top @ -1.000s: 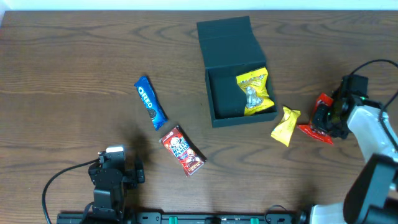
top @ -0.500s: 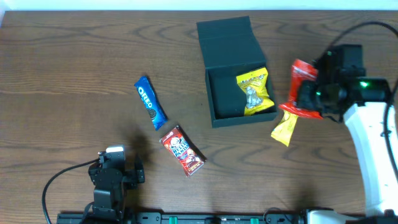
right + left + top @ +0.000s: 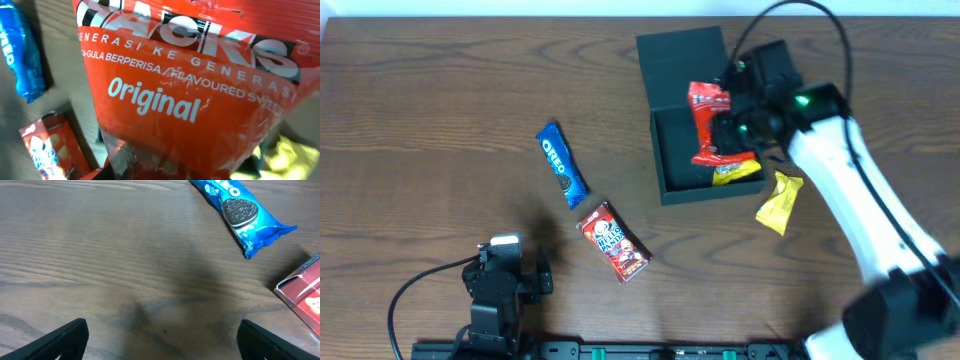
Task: Pack container
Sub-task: 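Carry the red bag into the box beside the yellow bag, release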
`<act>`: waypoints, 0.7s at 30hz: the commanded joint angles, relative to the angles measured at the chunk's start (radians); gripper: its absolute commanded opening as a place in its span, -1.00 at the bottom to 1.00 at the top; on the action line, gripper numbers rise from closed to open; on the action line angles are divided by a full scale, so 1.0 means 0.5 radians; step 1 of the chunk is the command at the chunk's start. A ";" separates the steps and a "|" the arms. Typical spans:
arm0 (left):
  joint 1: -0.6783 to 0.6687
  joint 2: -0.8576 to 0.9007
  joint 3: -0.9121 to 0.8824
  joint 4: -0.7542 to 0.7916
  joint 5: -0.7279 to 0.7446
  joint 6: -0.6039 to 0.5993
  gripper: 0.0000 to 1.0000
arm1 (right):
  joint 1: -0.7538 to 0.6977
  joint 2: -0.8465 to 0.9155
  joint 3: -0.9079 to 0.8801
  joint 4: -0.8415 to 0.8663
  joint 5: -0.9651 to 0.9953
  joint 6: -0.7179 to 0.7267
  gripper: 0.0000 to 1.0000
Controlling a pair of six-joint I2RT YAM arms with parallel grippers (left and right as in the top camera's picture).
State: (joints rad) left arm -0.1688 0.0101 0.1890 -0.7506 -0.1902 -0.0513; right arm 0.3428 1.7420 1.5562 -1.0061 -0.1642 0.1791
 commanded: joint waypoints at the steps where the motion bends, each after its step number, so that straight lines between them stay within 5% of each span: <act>1: -0.004 -0.011 -0.040 -0.030 -0.013 0.014 0.92 | 0.050 0.125 0.153 0.008 -0.011 -0.025 -0.67; 21: -0.004 -0.011 -0.040 -0.030 -0.013 0.014 0.91 | 0.174 0.470 0.009 0.297 -0.039 0.021 -0.68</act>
State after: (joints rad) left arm -0.1688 0.0101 0.1890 -0.7506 -0.1902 -0.0513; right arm 0.4187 1.9732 1.5951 -0.8791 -0.1829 0.1795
